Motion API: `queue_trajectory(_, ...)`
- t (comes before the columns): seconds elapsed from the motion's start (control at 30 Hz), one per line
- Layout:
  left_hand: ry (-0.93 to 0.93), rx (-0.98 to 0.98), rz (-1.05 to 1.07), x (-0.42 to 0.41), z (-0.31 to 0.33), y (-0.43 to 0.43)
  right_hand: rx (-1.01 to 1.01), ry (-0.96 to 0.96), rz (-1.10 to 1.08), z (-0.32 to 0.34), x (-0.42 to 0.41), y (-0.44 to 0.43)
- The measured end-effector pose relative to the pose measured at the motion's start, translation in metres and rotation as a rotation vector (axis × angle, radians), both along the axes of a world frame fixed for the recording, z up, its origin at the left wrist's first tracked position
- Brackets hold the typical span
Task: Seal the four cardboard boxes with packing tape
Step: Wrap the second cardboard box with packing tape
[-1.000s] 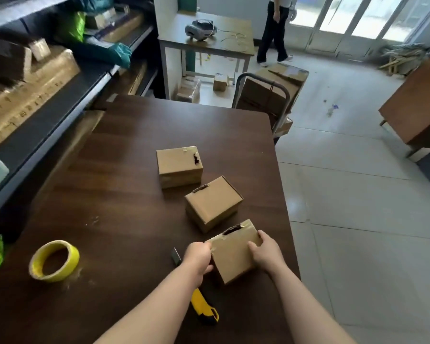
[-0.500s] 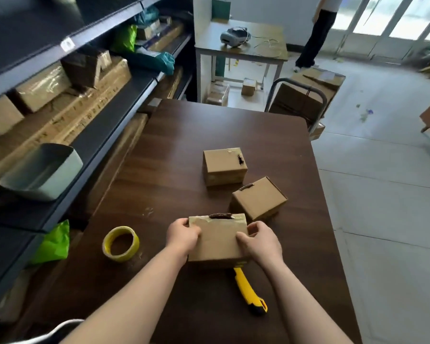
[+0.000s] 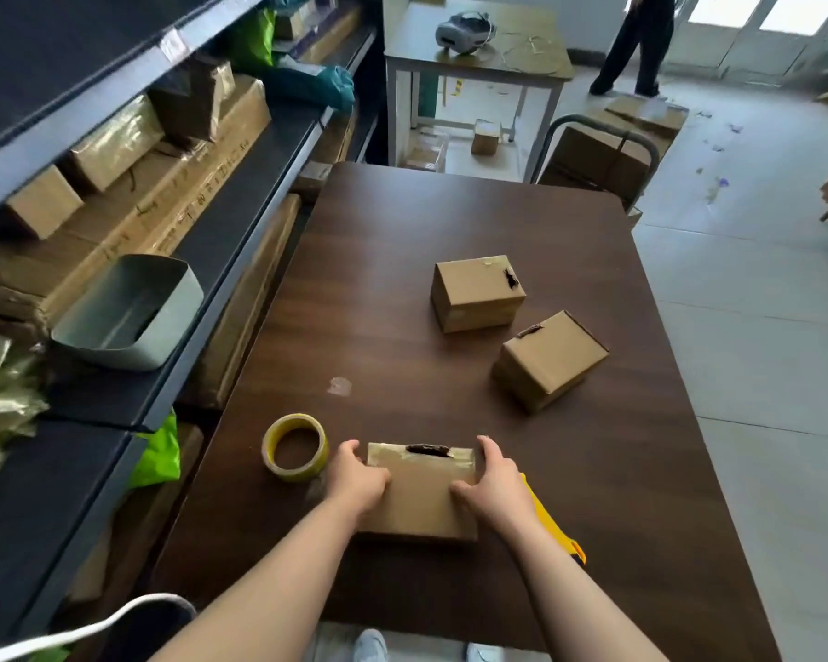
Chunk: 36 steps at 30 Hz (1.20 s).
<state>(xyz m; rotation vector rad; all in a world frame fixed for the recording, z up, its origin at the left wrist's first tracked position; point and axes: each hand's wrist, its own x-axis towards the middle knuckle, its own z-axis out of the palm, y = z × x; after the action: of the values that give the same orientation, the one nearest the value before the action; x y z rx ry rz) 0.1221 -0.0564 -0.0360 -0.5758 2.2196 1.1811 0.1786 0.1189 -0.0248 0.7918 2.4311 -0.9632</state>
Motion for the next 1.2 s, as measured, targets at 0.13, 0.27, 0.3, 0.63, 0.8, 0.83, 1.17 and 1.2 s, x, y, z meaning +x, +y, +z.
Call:
queue_trajectory(0.13, 0.058, 0.054, 0.044, -0.011, -0.004, 0.010, -0.199, 0.148, -0.137, -0.008, -0.018, -0.002)
queue_trajectory(0.27, 0.020, 0.061, 0.066, -0.018, -0.007, 0.028, -0.439, 0.161, -0.375, -0.021, -0.029, -0.007)
queue_trajectory(0.3, 0.013, 0.033, 0.068, -0.019, -0.009, 0.030, -0.469, 0.163, -0.418, -0.026, -0.030, -0.009)
queue_trajectory(0.63, 0.053, -0.059, -0.102, -0.020, -0.014, 0.022, -0.627, 0.208, -0.436, -0.046, -0.023, -0.006)
queue_trajectory(0.8, 0.044, -0.086, -0.149, -0.020, -0.016, 0.023, -0.622, 0.199, -0.365, -0.041, -0.019, -0.002)
queue_trajectory(0.83, 0.027, -0.075, -0.134, -0.019, -0.014, 0.024, -0.634, 0.196, -0.363, -0.041, -0.020, -0.002)
queue_trajectory(1.17, 0.031, -0.137, -0.127, -0.020, -0.015, 0.029, -0.642, 0.155, -0.493, -0.046, -0.026, -0.008)
queue_trajectory(1.2, 0.027, -0.135, -0.132, -0.020, -0.015, 0.028, -0.613, 0.156, -0.486, -0.046, -0.027, -0.009)
